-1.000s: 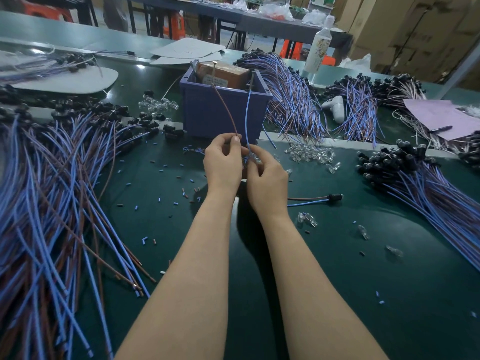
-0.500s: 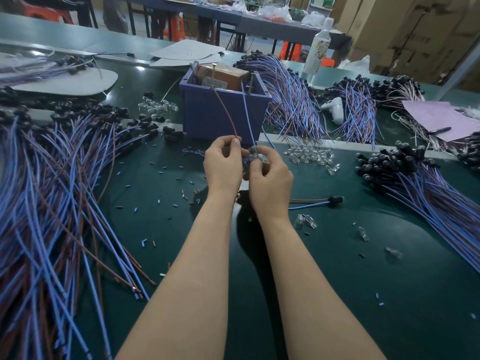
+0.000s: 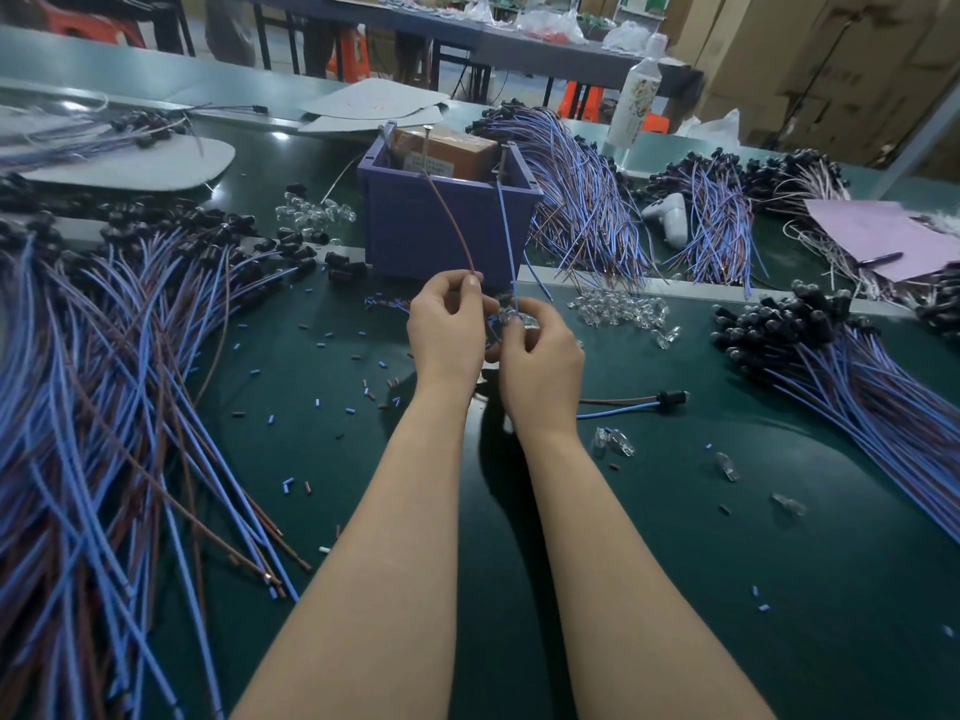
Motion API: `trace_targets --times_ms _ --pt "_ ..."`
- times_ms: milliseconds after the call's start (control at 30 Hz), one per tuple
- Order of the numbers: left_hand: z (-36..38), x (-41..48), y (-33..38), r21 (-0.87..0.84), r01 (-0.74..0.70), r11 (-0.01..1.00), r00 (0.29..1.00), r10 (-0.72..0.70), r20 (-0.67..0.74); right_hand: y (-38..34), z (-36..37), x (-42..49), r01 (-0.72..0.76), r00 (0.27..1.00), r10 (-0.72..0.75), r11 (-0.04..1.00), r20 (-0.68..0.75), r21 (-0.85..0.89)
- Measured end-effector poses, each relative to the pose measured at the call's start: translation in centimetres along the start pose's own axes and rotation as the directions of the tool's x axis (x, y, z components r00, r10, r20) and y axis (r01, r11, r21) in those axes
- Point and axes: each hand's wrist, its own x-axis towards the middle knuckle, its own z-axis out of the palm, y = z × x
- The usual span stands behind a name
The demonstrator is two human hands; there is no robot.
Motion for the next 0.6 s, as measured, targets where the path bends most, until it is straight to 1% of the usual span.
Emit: trace_targets --times_ms 600 --pt "-0.04 -0.16 0.08 0.004 0.01 1.0 1.0 -0.01 0.012 0.59 -0.19 0.51 0.0 0.997 0.01 0.993 -0.078 0.119"
